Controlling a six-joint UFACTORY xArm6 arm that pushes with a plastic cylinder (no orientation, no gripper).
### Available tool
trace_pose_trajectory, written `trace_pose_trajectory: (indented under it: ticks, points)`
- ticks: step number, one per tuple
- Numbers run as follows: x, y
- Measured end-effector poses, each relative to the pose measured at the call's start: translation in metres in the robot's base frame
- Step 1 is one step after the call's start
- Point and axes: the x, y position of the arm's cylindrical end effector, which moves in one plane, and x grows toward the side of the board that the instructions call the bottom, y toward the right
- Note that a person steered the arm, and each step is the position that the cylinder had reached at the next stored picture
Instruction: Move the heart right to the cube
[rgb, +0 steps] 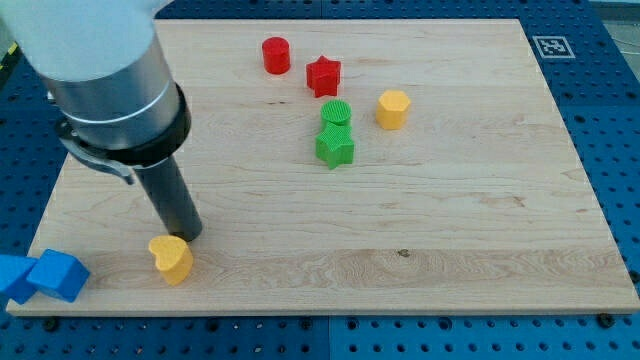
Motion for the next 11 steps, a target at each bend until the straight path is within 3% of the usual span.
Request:
trace_pose_trajectory:
  ticks: [3, 11]
  points:
    - [0.029, 0.047]
    - [0.033, 0.024]
